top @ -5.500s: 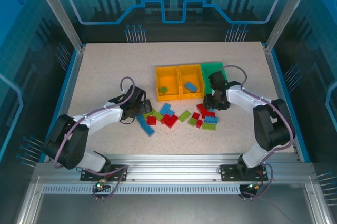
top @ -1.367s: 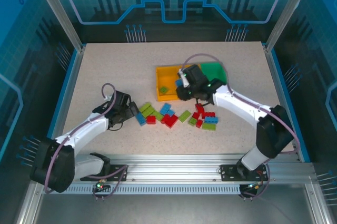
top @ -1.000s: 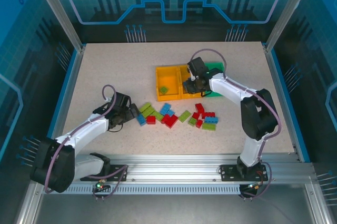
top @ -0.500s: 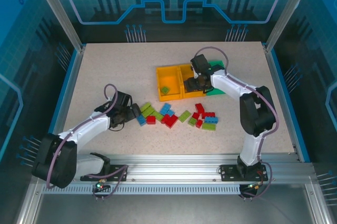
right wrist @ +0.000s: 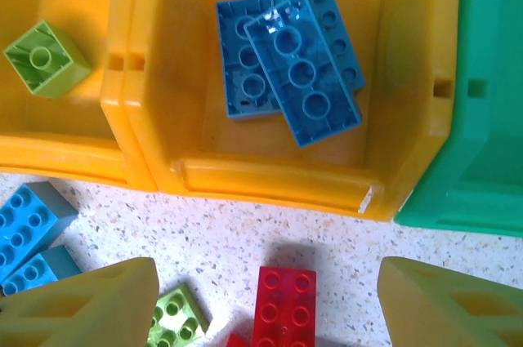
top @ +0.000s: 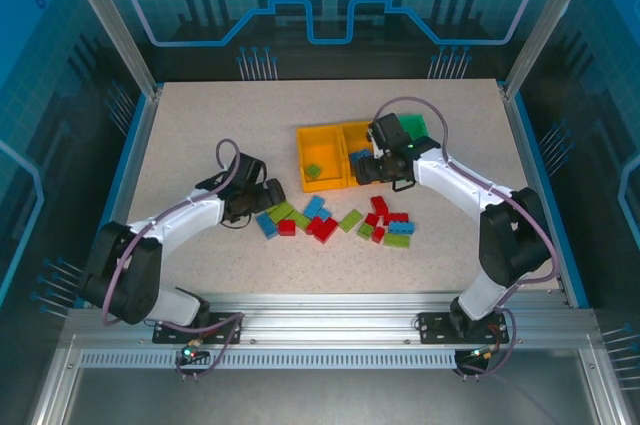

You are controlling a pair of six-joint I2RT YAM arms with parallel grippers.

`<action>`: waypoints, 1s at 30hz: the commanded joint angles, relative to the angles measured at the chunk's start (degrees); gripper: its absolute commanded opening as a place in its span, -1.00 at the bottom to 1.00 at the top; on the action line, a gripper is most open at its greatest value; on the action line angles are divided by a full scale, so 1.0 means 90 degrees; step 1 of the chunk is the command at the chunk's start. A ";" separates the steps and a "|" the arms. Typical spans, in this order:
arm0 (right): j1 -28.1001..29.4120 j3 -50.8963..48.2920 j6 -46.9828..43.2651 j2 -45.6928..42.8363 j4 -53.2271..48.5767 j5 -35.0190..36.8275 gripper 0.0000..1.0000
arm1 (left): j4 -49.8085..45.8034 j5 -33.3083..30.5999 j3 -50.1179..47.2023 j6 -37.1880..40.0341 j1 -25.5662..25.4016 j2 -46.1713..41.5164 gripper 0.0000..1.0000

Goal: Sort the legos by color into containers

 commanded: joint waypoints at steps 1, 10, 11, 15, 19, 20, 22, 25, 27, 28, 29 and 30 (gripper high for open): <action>0.0003 -0.0162 0.0125 -0.0199 0.0002 0.0101 0.46 | -0.0108 0.0236 0.0327 -0.0040 -0.0065 0.0270 0.97; -0.0083 -0.0342 0.0154 -0.0268 0.0065 0.0103 0.47 | -0.0214 0.0548 0.0742 -0.0222 -0.0156 0.0799 0.97; -0.0088 -0.0350 0.0154 -0.0273 0.0065 0.0104 0.47 | -0.0228 0.0543 0.0784 -0.0227 -0.0176 0.0840 0.97; -0.0129 -0.0425 0.0148 -0.0306 0.0094 0.0125 0.48 | -0.0274 0.0515 0.0871 -0.0227 -0.0235 0.0956 0.98; -0.0186 -0.0497 0.0137 -0.0331 0.0116 0.0095 0.48 | -0.0283 0.0552 0.0927 -0.0208 -0.0261 0.1152 0.95; -0.0201 -0.0514 0.0144 -0.0336 0.0131 0.0086 0.48 | -0.0286 0.0557 0.0936 -0.0199 -0.0284 0.1188 0.93; -0.0217 -0.0545 0.0127 -0.0356 0.0131 0.0089 0.48 | -0.0303 0.0524 0.0929 -0.0171 -0.0302 0.1217 0.89; -0.0256 -0.0594 0.0115 -0.0385 0.0133 0.0095 0.48 | -0.0337 0.0430 0.0889 -0.0091 -0.0321 0.1198 0.83; -0.0283 -0.0613 0.0115 -0.0404 0.0148 0.0075 0.48 | -0.0366 0.0405 0.0878 -0.0040 -0.0325 0.1188 0.81; -0.0294 -0.0633 0.0115 -0.0404 0.0151 0.0070 0.49 | -0.0384 0.0391 0.0869 -0.0014 -0.0316 0.1196 0.77; -0.0301 -0.0645 0.0115 -0.0409 0.0161 0.0052 0.49 | -0.0394 0.0370 0.0870 -0.0004 -0.0323 0.1197 0.73; -0.0310 -0.0644 0.0122 -0.0405 0.0160 0.0043 0.48 | -0.0395 0.0351 0.0875 -0.0004 -0.0317 0.1202 0.70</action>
